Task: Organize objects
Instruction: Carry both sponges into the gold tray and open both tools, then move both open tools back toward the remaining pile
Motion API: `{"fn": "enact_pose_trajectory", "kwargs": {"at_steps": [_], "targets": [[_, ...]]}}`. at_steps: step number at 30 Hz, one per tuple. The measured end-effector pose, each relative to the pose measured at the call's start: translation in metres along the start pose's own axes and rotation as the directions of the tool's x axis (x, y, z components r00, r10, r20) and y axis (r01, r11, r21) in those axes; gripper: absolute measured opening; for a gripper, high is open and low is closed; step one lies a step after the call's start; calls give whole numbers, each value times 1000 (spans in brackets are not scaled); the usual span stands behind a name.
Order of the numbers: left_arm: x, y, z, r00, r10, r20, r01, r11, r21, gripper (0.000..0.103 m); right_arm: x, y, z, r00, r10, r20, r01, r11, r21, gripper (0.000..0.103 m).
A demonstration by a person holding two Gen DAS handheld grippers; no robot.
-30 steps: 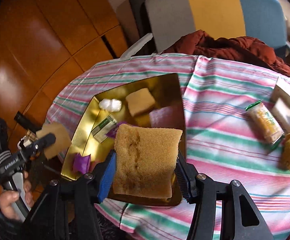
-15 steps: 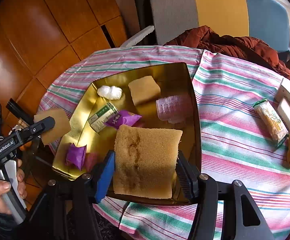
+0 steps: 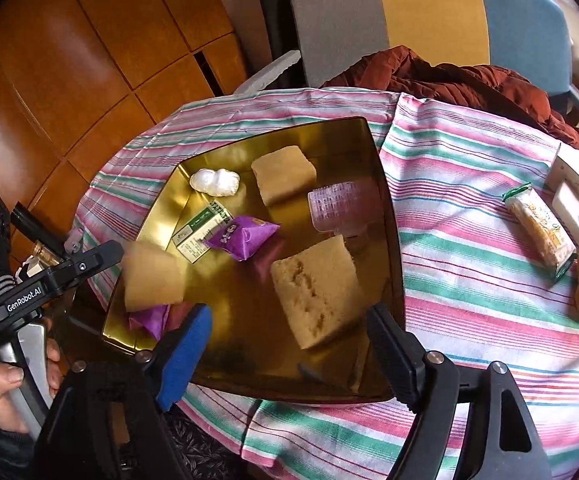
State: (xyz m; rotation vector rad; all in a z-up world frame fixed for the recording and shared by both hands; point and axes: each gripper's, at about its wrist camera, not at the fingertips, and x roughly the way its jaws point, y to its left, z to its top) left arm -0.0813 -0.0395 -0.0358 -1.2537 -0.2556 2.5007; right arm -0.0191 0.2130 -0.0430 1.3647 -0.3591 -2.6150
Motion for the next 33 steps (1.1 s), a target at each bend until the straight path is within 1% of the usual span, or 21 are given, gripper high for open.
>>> {"fn": "enact_pose_trajectory", "kwargs": {"at_steps": [2, 4, 6, 9, 14, 18, 24, 27, 33], "targets": [[-4, -2, 2, 1000, 4, 19, -4, 1000, 0, 84, 0, 3, -1, 1000, -1, 2, 1, 1000, -6, 81], [-8, -5, 3, 999, 17, 30, -17, 1000, 11, 84, -1, 6, -2, 1000, 2, 5, -2, 1000, -13, 84], [-12, -9, 3, 998, 46, 45, -47, 999, 26, 84, -1, 8, -3, 1000, 1, 9, -1, 1000, -22, 86], [-16, -10, 2, 995, 82, 59, -83, 996, 26, 84, 0, 12, -4, 1000, -6, 15, 6, 999, -34, 86], [-22, -14, 0, 985, 148, 94, -152, 988, 40, 84, -2, 17, -7, 998, -45, 36, 47, 997, -60, 87], [-22, -19, -3, 981, 168, 100, -175, 983, 57, 84, -3, 20, -8, 997, -60, 53, 64, 995, -77, 87], [-26, -30, -8, 973, 192, 128, -204, 975, 87, 84, -6, 22, -8, 993, -86, 79, 93, 991, -92, 87], [-28, -34, -9, 971, 196, 136, -211, 972, 104, 84, -10, 20, -8, 991, -94, 97, 102, 991, -84, 95], [-28, -48, -13, 965, 215, 152, -239, 958, 159, 84, -14, 15, -7, 989, -95, 116, 103, 993, -64, 96]]}}
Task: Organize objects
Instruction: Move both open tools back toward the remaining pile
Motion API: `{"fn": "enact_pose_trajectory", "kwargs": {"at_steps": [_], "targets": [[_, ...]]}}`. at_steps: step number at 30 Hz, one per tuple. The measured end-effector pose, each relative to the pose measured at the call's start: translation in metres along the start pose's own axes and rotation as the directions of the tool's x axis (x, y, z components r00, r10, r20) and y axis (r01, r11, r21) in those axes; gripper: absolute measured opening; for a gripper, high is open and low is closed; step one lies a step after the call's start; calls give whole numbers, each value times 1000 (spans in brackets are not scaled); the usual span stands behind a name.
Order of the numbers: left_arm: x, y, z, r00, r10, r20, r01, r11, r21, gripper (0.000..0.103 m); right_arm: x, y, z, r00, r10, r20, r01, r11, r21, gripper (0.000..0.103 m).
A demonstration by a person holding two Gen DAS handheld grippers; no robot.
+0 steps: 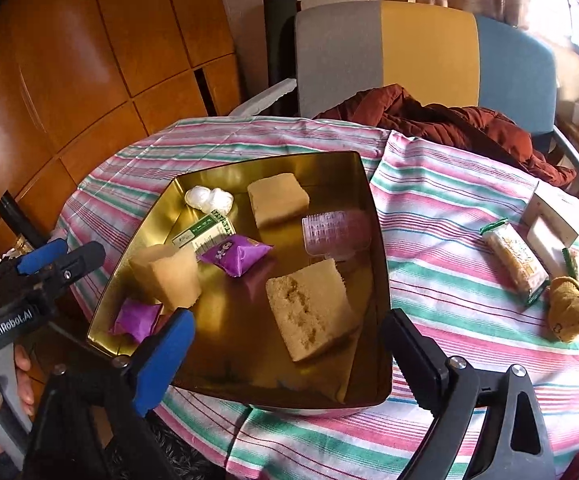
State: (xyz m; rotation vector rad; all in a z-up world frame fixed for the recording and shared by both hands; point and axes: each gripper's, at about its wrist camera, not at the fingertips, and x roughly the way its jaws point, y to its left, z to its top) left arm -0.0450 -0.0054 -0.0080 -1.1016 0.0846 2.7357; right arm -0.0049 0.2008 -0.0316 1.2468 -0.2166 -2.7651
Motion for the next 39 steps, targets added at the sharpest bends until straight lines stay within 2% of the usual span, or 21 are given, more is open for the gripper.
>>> {"fn": "enact_pose_trajectory", "kwargs": {"at_steps": [11, 21, 33, 37, 39], "targets": [[-6, -20, 0, 1000, 21, 18, -22, 996, 83, 84, 0, -11, -2, 1000, 5, 4, -5, 999, 36, 102], [-10, -42, 1, 999, 14, 29, -18, 988, 155, 84, -10, -39, 0, 998, -50, 40, 47, 995, 85, 103], [-11, -74, 2, 999, -30, 19, 25, 973, 231, 84, -32, -101, 14, 980, -187, 66, 178, 977, 120, 103], [-10, -85, 3, 997, -74, 9, 69, 968, 242, 84, -46, -137, 19, 963, -262, 65, 250, 957, 146, 103], [-10, -89, 3, 993, -118, -3, 116, 963, 243, 84, -55, -158, 21, 949, -310, 63, 296, 940, 168, 103]]}}
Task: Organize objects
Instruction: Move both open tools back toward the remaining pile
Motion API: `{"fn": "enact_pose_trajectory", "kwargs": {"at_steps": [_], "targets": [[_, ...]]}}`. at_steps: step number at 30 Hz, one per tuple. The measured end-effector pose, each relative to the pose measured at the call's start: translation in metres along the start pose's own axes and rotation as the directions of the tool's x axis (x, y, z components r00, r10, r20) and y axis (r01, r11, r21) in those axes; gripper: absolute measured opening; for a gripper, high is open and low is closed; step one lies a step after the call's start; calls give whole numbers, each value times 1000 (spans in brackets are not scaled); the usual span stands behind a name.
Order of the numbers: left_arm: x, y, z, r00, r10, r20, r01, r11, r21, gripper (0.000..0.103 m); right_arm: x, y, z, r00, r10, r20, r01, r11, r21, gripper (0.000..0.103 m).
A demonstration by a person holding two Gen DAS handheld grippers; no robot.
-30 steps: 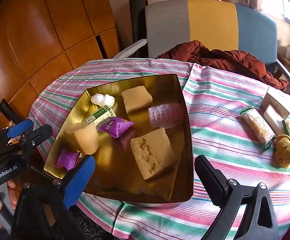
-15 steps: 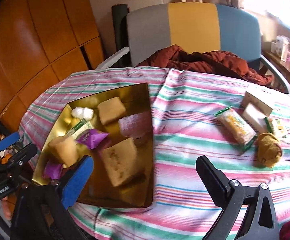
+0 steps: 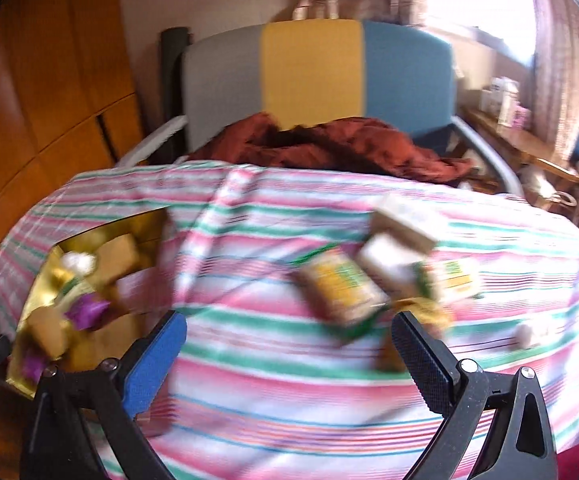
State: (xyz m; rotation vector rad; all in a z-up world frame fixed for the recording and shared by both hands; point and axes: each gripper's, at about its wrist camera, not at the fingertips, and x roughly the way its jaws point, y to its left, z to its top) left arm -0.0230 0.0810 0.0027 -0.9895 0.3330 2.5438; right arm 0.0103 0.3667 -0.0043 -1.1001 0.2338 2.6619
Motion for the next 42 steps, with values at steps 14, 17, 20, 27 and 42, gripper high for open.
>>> {"fn": "enact_pose_trajectory", "kwargs": {"at_steps": [14, 17, 20, 27, 42], "targets": [[20, -63, 21, 969, -229, -92, 236, 969, 77, 83, -9, -203, -14, 977, -209, 30, 166, 849, 502, 103], [29, -83, 29, 954, -273, -123, 284, 956, 77, 83, -11, -223, -20, 980, -196, 39, 136, 798, 587, 103], [40, -112, 37, 935, -317, -162, 335, 936, 103, 83, -22, -234, -23, 974, -214, 74, 119, 760, 639, 103], [69, -173, 60, 889, -394, -232, 429, 895, 124, 82, -34, -264, -42, 975, -184, 128, 16, 627, 779, 103], [139, -283, 84, 797, -482, -363, 554, 823, 123, 72, -22, -265, -45, 989, -67, 132, -62, 620, 782, 103]]}}
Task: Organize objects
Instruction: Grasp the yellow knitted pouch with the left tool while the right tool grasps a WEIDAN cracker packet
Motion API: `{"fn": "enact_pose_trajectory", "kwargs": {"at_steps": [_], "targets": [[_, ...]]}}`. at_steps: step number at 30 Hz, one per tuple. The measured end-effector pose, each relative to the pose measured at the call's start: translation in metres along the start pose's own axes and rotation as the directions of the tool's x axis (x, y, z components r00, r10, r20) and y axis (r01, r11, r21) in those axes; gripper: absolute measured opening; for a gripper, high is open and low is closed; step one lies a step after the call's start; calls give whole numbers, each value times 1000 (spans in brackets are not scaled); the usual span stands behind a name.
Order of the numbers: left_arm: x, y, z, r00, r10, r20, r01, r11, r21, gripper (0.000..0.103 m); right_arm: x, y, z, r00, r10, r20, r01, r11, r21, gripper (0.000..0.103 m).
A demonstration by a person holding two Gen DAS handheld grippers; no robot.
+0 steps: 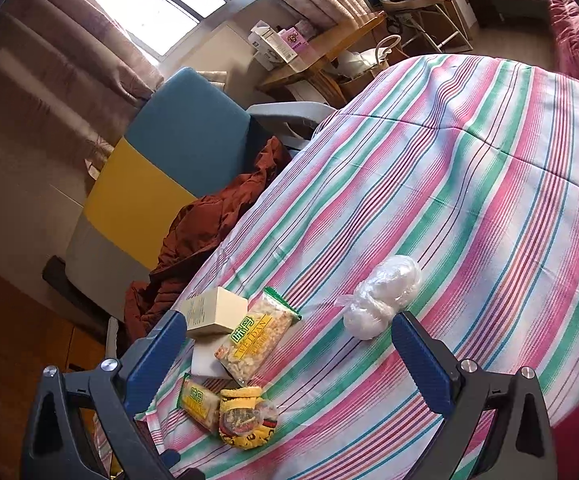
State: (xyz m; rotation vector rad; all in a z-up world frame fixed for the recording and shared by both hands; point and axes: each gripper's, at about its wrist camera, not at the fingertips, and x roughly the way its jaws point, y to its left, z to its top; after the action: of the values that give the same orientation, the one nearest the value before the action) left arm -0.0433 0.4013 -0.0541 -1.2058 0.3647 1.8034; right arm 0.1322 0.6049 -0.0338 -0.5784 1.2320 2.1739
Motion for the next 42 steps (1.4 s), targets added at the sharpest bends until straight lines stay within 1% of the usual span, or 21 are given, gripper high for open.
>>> {"fn": "enact_pose_trajectory", "kwargs": {"at_steps": [5, 7, 9, 10, 11, 12, 14, 18, 20, 24, 27, 29, 31, 32, 34, 37, 39, 42], "targets": [[28, -11, 18, 1000, -7, -16, 7, 1000, 16, 71, 4, 1, -1, 1000, 16, -26, -16, 1000, -4, 103], [42, -15, 23, 1000, 10, -24, -9, 999, 37, 70, 6, 3, -1, 999, 20, -37, -21, 1000, -12, 103], [59, -13, 26, 998, 26, -59, -24, 999, 32, 61, 7, 5, -2, 999, 23, -42, -24, 999, -21, 103], [67, -12, 26, 996, 51, -69, -48, 998, 40, 53, 7, 6, -2, 999, 23, -45, -24, 999, -26, 103], [73, -12, 24, 995, 66, -77, -63, 997, 51, 50, 7, 7, -3, 999, 23, -46, -24, 999, -30, 103], [75, -12, 22, 996, 56, -73, -52, 997, 59, 48, 8, 7, -3, 999, 20, -46, -22, 999, -34, 103], [66, -15, 15, 998, 59, -28, -57, 994, 91, 40, 9, 8, -3, 999, 15, -49, -17, 999, -40, 103], [46, -12, -4, 997, 72, 9, -72, 993, 92, 39, 14, 12, -5, 997, 13, -73, -18, 998, -61, 103], [37, -10, -24, 995, 95, 20, -96, 990, 104, 39, 18, 14, -8, 995, 14, -98, -22, 997, -76, 103], [17, -3, -58, 992, 113, 56, -119, 987, 110, 40, 31, 22, -17, 986, -3, -164, -17, 993, -121, 103], [10, 6, -74, 994, 95, 62, -100, 990, 96, 40, 42, 29, -25, 976, -20, -216, -16, 986, -164, 103], [9, 10, -76, 995, 74, 60, -78, 995, 69, 40, 49, 34, -31, 969, -32, -244, -15, 981, -191, 103], [9, 12, -76, 996, 69, 56, -73, 995, 69, 40, 57, 38, -37, 960, -49, -276, -10, 978, -207, 103], [8, 12, -76, 996, 67, 54, -71, 995, 66, 40, 61, 39, -39, 956, -58, -289, -3, 978, -206, 103], [5, 14, -78, 997, 60, 53, -63, 997, 55, 40, 70, 38, -40, 946, -54, -321, 0, 986, -167, 103], [-1, 20, -83, 997, 51, 60, -54, 998, 45, 40, 87, 36, -36, 939, -78, -336, 41, 992, -115, 103], [-6, 24, -89, 997, 48, 64, -51, 998, 42, 40, 101, 38, -34, 929, -78, -361, 53, 995, -80, 103], [-9, 27, -96, 996, 43, 72, -47, 998, 46, 40, 126, 49, -30, 920, -99, -378, 79, 995, -67, 103]]}}
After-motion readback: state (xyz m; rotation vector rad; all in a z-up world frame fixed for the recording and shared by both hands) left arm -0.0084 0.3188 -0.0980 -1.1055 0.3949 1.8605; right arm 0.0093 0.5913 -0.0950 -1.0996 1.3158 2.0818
